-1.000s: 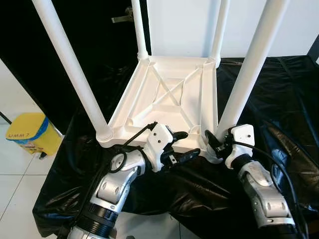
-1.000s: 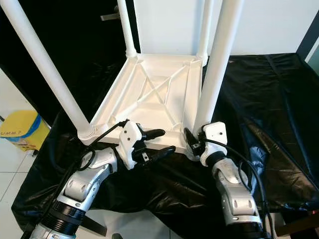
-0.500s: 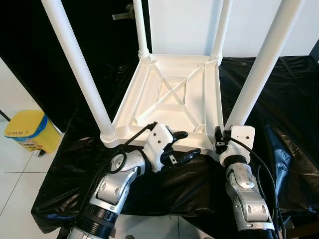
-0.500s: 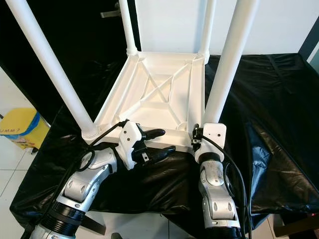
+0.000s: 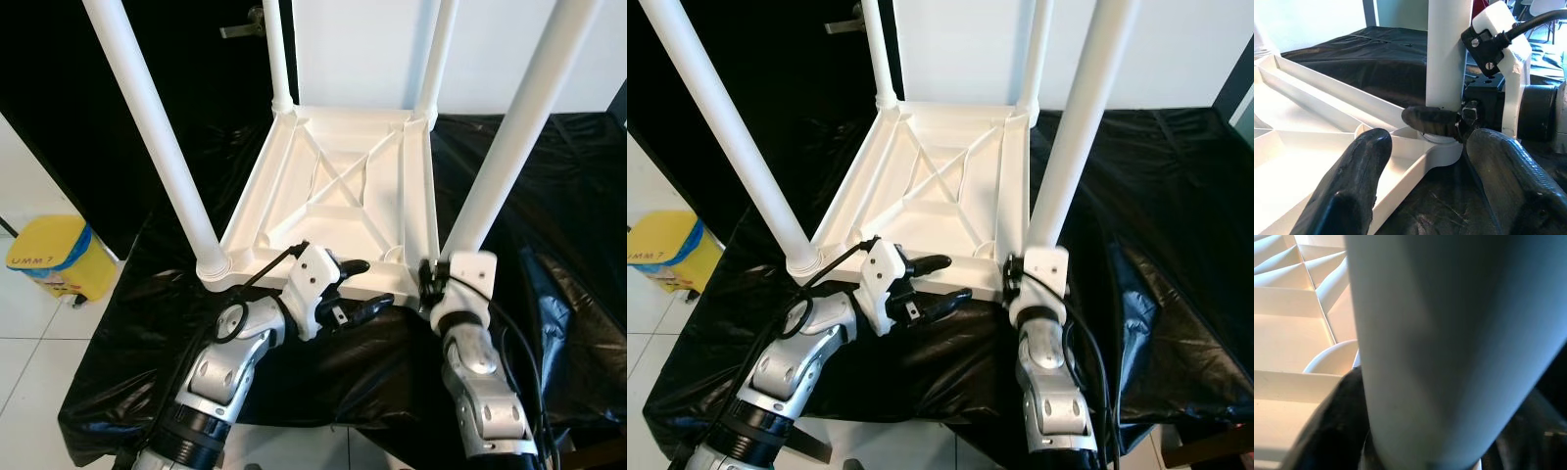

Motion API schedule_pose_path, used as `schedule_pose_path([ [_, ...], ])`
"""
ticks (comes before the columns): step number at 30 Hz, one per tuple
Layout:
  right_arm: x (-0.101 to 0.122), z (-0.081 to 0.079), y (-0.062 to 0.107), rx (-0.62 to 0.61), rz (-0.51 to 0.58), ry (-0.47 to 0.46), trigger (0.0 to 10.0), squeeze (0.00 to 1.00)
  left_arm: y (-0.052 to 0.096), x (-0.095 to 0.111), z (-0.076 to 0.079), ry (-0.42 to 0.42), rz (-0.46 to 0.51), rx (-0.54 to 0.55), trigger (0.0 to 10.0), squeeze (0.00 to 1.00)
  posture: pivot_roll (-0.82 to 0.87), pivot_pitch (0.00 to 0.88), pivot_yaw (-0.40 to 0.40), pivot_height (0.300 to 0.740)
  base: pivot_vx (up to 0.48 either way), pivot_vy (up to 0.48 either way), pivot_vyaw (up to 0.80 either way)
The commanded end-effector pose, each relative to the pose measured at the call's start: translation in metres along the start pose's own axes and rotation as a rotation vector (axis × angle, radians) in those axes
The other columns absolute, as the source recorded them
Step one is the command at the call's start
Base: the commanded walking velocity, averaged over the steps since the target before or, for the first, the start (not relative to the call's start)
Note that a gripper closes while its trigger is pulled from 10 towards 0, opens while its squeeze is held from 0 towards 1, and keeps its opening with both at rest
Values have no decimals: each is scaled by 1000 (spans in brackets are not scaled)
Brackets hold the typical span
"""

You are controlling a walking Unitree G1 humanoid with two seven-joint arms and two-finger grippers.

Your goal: Building children table

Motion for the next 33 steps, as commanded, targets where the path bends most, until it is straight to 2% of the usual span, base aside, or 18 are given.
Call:
schedule_pose_path([
  [1,-1,-2,0,24,-6,-7,10000,1000,0,-1,-1,1,-11,32,10000,0,-104,27,20,740,0,0,0],
  [5,6,-1,2,76,21,-6,10000,1000,-1,0,-1,0,-12,30,10000,0,-105,28,23,740,0,0,0],
  [8,13,6,5,152,46,-13,10000,1000,0,-1,-1,-1,-13,28,10000,0,-107,28,27,740,0,0,0],
  [10,13,6,5,152,46,-13,10000,1000,0,-1,-1,-1,-13,28,10000,0,-107,28,27,740,0,0,0],
  [12,21,18,9,263,54,16,10000,1000,0,-1,-2,-3,-14,24,10000,0,-109,28,30,740,0,0,0],
  [13,21,18,9,263,54,16,10000,1000,0,-1,-2,-3,-14,24,10000,0,-109,28,30,740,0,0,0],
  [14,24,23,10,318,49,21,10000,1000,0,-1,-3,-5,-15,22,10000,0,-115,30,37,740,0,0,0],
  [17,24,23,10,318,49,21,10000,1000,0,-1,-3,-5,-15,22,10000,0,-115,30,37,740,0,0,0],
  [19,27,25,8,461,12,22,10000,1000,0,0,-3,-7,-14,18,10000,0,-118,32,50,740,0,0,0],
  [20,27,25,8,461,12,22,10000,1000,0,0,-3,-7,-14,18,10000,0,-118,32,50,740,0,0,0],
  [21,28,22,8,536,-11,30,10000,0,0,0,-4,-7,-14,16,10000,0,-119,35,51,740,0,0,0],
  [24,28,20,6,637,-43,52,10000,0,0,0,-5,-8,-15,14,10000,0,-117,36,55,740,0,0,0],
  [28,29,19,4,664,-52,66,10000,0,1,0,-5,-8,-15,14,10000,0,-121,37,60,740,0,0,0],
  [29,28,18,-1,700,-65,104,10000,0,0,0,-5,-9,-15,12,10000,0,-122,38,62,740,0,0,0],
  [33,26,16,-7,761,-96,149,10000,0,-1,1,-5,-9,-13,9,10000,0,-120,40,65,740,0,0,0],
])
Point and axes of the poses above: a point about 5 cm out from each wrist's last joint towards the gripper, its own y axis pointing back from the gripper into the wrist, its own x axis along the axis of the wrist's last joint, z = x × y, the point moved 3 cm from there along -y, pointing out of the wrist towards the gripper, and after that the axes turned 14 degrees about -y, right-handed, at the moved point
